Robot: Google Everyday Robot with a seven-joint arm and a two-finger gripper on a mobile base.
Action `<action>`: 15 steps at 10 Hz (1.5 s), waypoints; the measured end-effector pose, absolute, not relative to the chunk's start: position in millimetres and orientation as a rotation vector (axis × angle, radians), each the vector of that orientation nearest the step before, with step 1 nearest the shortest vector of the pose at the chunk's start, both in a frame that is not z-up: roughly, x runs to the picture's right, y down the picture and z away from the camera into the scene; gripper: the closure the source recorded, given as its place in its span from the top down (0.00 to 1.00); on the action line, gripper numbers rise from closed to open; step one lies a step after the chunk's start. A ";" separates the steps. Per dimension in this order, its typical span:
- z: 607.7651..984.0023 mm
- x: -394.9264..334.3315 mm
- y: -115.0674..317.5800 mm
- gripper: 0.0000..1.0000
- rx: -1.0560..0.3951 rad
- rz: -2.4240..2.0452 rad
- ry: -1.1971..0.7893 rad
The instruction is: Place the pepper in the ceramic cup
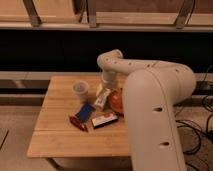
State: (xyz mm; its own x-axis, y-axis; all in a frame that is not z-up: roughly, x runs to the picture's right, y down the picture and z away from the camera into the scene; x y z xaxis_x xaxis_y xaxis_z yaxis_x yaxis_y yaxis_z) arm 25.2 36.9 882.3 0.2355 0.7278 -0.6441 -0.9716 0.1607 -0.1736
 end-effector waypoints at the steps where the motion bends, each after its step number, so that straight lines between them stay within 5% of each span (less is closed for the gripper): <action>1: 882.3 24.9 36.9 0.80 -0.628 1.271 0.468; 9: 806.8 -47.3 79.9 0.80 -0.670 0.911 0.337; 15: 812.5 -129.1 118.0 0.80 -0.791 0.449 0.122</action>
